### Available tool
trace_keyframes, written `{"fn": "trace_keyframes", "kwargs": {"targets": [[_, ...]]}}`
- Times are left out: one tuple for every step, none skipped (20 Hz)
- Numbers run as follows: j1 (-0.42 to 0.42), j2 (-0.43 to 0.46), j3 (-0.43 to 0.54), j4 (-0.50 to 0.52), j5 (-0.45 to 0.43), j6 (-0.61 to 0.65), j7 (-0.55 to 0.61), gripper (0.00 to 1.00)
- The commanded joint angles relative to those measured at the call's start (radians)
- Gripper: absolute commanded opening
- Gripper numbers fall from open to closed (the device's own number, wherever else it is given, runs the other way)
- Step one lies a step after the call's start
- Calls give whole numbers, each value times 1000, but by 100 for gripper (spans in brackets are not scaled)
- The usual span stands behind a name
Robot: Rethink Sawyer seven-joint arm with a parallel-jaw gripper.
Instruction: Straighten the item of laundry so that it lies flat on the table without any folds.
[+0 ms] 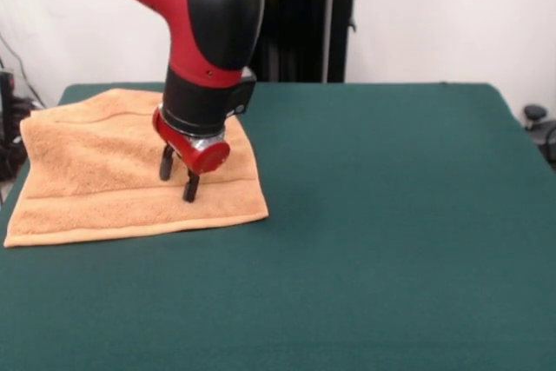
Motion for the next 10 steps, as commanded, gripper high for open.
{"fn": "trace_keyframes", "kwargs": {"targets": [[118,304,44,-196,400,-365,446,100],[200,152,-208,-54,175,-46,336,100],[202,153,-210,-51,184,-50,329,100],[202,152,-207,-46,191,-58,321,100],[199,149,-201,-41,197,-64,315,100],[198,147,-199,-38,204,-63,307,100],[202,147,-199,-37,215,-60,305,100],[205,147,-199,-36,225,-56,302,100],[222,156,-214,-39,242,-48,306,100],[238,166,-233,-42,256,-41,309,100]]}}
